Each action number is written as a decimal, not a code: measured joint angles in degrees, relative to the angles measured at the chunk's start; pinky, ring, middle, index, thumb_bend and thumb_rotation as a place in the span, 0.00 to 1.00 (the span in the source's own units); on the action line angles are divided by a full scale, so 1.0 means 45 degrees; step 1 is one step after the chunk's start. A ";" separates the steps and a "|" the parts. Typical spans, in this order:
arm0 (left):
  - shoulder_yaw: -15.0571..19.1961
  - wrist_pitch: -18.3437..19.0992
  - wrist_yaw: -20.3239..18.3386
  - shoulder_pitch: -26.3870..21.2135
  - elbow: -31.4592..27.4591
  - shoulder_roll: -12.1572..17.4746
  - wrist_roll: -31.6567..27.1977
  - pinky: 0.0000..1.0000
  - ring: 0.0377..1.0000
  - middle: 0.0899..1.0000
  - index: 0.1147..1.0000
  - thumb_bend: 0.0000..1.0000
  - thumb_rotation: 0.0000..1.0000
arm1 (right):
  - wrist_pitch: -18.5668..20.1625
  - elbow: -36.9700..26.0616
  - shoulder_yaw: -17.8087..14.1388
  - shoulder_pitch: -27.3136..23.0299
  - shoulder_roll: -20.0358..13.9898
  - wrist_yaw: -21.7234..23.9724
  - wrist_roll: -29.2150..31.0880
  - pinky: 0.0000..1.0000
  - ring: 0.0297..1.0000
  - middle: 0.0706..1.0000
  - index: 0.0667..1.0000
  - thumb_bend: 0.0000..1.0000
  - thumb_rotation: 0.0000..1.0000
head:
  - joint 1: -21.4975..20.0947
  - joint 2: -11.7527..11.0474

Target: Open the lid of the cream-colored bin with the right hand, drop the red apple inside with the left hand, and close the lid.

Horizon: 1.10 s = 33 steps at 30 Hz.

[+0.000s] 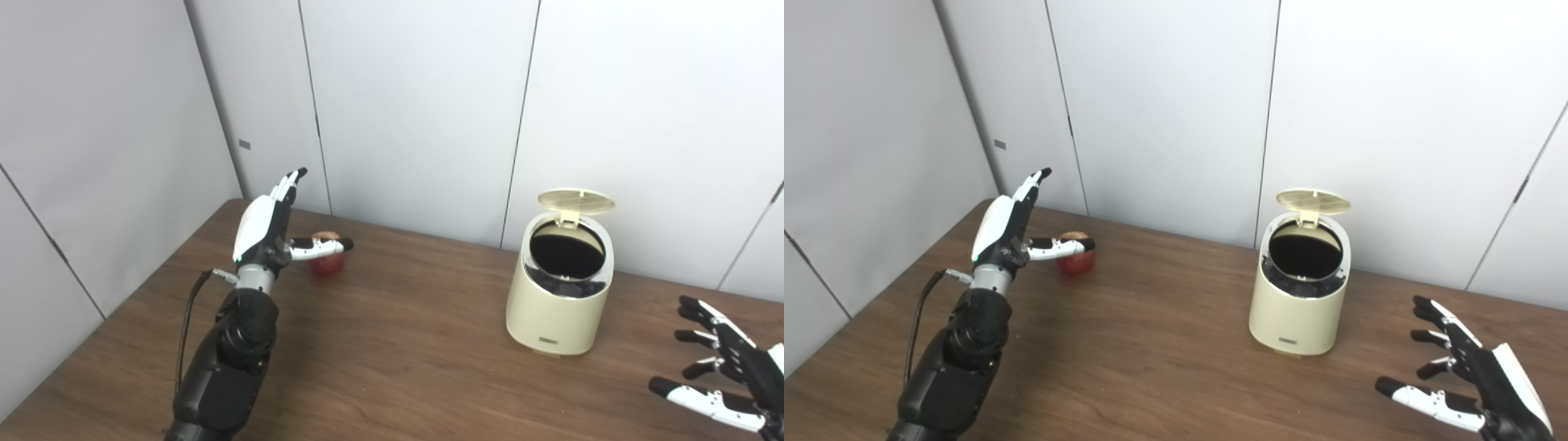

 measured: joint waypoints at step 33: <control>-0.0465 -0.1716 0.1963 -0.0558 0.4318 -0.0175 -0.0718 0.61 0.77 0.80 0.86 0.96 0.19 | 0.0513 -0.0547 -0.0060 0.0285 -0.0428 0.0238 0.0222 0.46 0.76 0.87 0.87 0.89 0.45 | -0.0449 0.0215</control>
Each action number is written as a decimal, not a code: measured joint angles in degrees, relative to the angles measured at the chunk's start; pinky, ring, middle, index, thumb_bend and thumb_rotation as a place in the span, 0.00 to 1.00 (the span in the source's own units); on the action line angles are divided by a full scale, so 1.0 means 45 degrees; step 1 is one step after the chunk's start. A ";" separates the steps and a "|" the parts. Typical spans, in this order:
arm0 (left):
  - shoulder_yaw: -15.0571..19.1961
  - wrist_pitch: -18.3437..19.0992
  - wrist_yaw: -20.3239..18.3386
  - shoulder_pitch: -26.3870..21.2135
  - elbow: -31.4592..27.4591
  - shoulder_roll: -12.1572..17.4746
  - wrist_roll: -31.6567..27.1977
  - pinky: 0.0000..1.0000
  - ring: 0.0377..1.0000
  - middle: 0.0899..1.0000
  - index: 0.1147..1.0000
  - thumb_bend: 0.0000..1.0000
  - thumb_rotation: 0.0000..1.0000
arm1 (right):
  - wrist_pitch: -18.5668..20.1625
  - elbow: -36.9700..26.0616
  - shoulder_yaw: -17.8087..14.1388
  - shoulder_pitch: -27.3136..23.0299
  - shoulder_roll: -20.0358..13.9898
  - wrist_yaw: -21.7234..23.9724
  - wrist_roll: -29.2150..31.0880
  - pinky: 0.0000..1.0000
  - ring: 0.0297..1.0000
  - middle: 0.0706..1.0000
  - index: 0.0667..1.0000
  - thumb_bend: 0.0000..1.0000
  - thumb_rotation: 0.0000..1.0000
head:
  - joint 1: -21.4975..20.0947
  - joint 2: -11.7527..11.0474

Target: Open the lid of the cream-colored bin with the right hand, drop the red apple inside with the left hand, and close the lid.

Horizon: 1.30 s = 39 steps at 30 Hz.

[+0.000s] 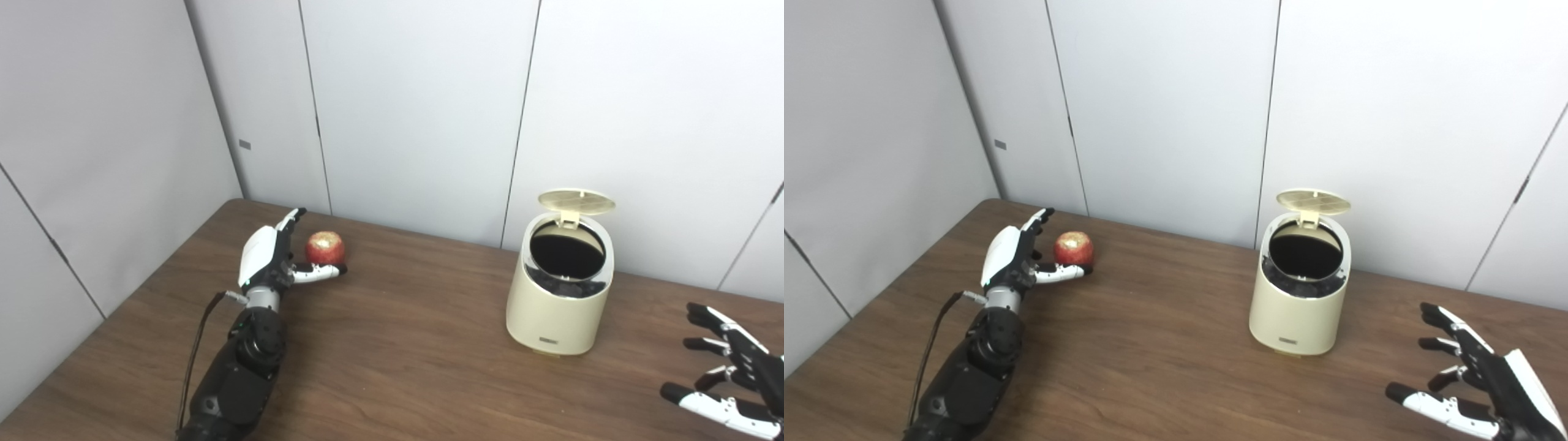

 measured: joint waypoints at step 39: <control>-0.0608 -0.2919 0.2410 -0.1403 0.4548 -0.0113 -0.0861 0.58 0.73 0.75 0.76 0.91 0.11 | 0.0049 -0.0727 -0.0450 0.0971 -0.0025 -0.0006 -0.0021 0.52 0.76 0.85 0.86 0.87 0.42 | -0.0527 0.0391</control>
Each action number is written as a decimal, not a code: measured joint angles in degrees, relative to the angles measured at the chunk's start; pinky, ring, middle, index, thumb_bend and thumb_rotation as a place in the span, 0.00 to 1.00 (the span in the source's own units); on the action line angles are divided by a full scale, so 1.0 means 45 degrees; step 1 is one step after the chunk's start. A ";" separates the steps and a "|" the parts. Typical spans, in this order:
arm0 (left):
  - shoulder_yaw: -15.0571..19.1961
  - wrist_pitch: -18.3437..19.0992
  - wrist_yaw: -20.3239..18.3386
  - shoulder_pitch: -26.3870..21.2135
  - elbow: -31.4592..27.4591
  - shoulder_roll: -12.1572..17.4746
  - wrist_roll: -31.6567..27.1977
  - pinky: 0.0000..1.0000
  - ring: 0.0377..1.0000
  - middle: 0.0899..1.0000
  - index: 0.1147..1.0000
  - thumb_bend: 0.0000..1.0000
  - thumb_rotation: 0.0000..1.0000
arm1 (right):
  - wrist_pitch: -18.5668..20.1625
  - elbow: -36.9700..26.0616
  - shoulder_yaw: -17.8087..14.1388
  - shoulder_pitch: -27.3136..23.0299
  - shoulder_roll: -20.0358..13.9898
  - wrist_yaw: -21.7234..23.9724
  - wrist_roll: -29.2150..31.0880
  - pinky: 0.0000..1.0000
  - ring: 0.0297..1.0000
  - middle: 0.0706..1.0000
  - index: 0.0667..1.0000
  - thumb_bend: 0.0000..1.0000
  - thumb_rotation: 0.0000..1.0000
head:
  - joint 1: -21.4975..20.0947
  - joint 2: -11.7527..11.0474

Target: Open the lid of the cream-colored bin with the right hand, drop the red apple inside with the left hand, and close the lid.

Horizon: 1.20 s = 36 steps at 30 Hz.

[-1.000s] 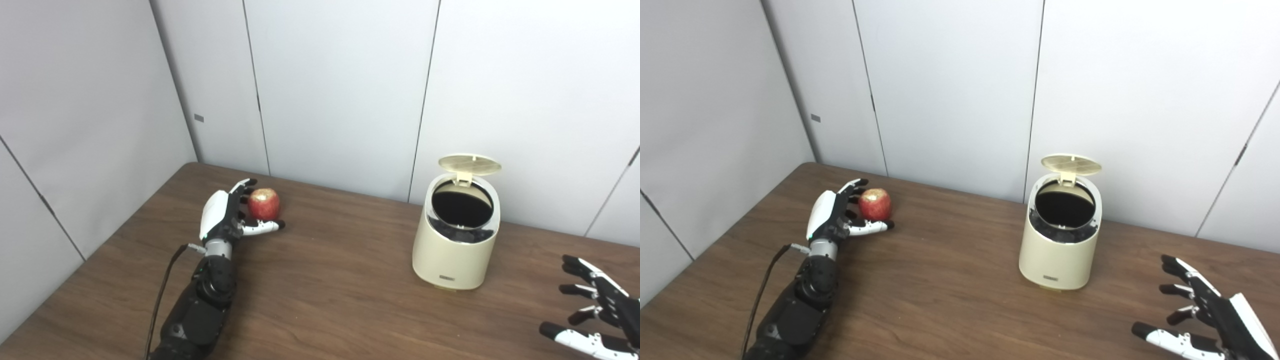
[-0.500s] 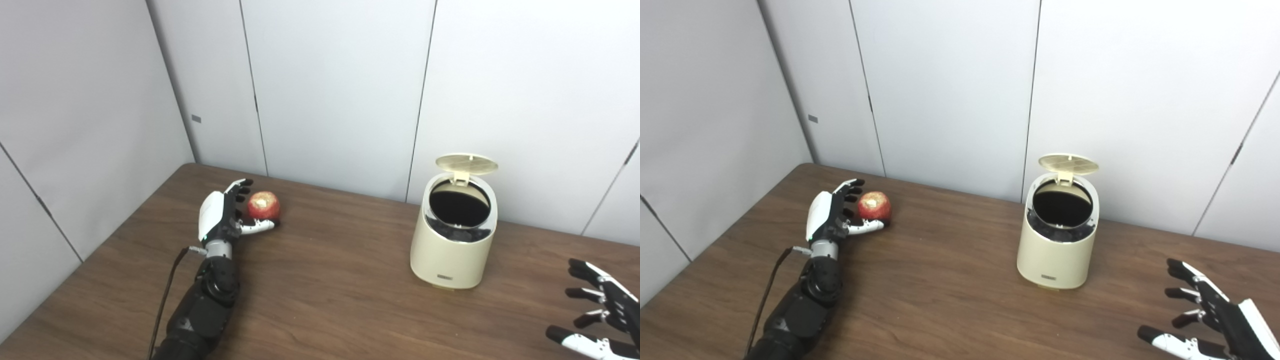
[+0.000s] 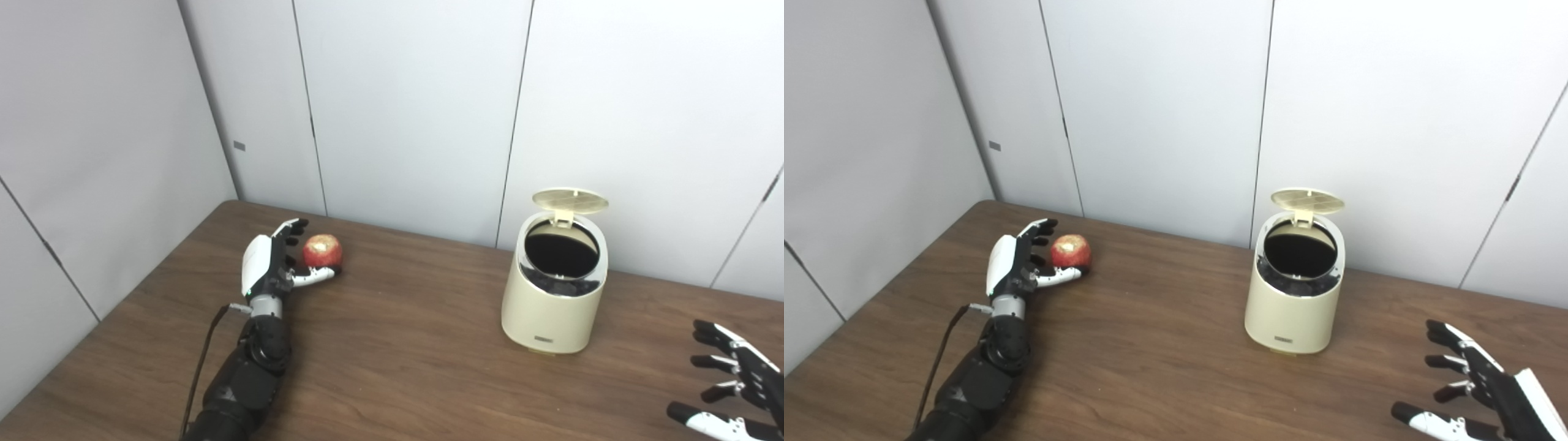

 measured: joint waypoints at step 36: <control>-0.0393 -0.0727 0.0279 -0.0421 0.0973 0.0039 -0.0532 0.31 0.34 0.41 0.42 0.53 0.00 | 0.0022 -0.0060 -0.0118 0.0009 -0.0002 -0.0003 -0.0125 0.54 0.77 0.86 0.86 0.85 0.41 | -0.0078 0.0273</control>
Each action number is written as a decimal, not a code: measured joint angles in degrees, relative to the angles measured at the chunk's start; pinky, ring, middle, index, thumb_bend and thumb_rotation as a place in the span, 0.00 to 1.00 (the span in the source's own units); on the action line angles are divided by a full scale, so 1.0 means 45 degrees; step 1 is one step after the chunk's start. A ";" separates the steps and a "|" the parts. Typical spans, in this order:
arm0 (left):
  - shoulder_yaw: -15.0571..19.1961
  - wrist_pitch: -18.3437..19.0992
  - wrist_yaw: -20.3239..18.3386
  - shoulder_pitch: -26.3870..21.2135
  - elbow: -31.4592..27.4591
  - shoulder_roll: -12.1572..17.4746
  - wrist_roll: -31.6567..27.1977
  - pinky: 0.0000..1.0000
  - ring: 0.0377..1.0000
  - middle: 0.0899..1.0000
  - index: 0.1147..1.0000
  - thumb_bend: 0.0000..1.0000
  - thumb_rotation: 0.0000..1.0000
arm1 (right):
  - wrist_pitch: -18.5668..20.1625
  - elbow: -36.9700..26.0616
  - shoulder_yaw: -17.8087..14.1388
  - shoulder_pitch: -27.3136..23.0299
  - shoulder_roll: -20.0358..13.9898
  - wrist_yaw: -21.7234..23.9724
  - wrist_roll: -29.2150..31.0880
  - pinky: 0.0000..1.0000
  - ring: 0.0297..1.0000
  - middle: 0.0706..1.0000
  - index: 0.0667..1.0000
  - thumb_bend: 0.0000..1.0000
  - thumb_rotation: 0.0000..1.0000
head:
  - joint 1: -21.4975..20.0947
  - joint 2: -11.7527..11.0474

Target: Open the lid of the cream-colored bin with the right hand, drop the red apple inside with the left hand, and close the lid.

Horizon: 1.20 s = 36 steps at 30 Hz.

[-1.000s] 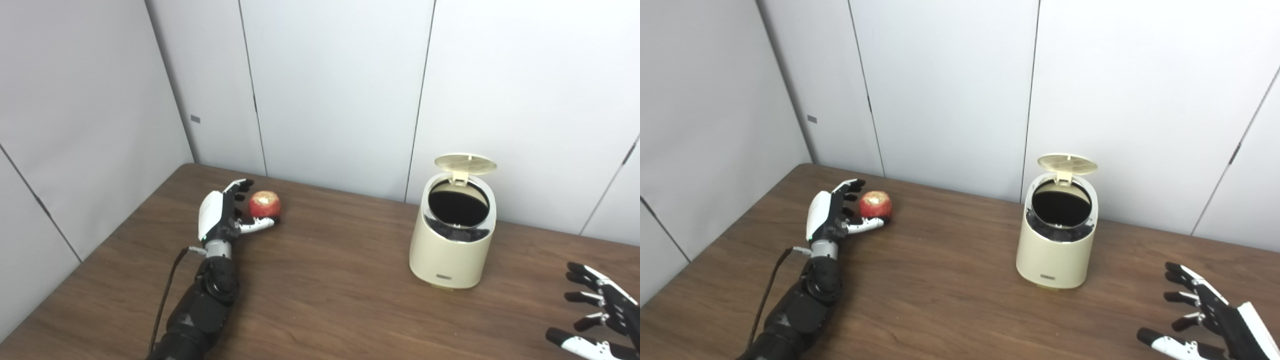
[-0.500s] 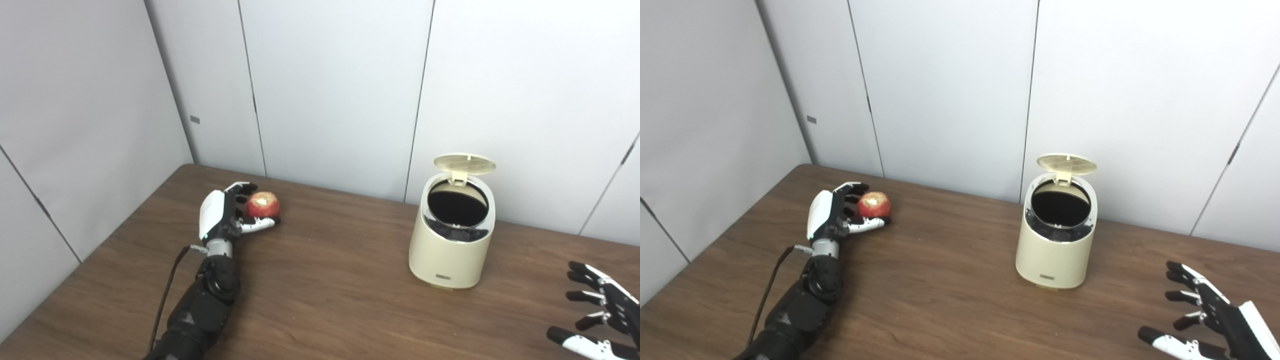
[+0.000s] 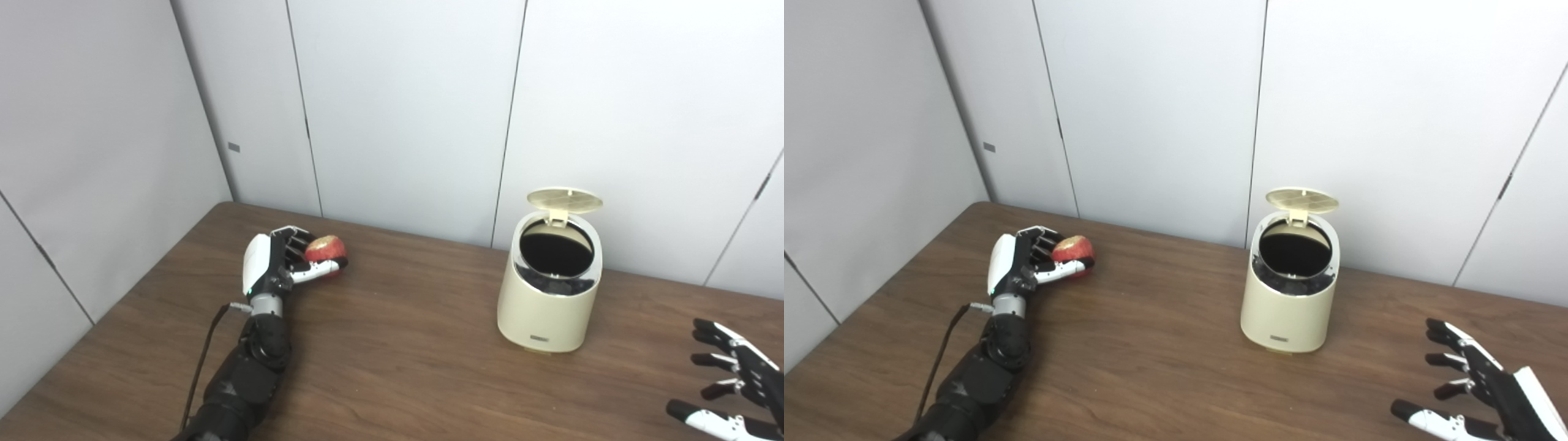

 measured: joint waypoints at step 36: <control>-0.0602 0.2622 -0.2995 0.1562 -0.9214 -0.0033 0.1642 0.36 0.41 0.40 0.45 0.51 0.00 | 0.1108 -0.0063 0.0234 -0.0414 0.0262 -0.0045 -0.0453 0.71 0.85 0.91 0.91 0.79 0.23 | -0.1054 -0.0234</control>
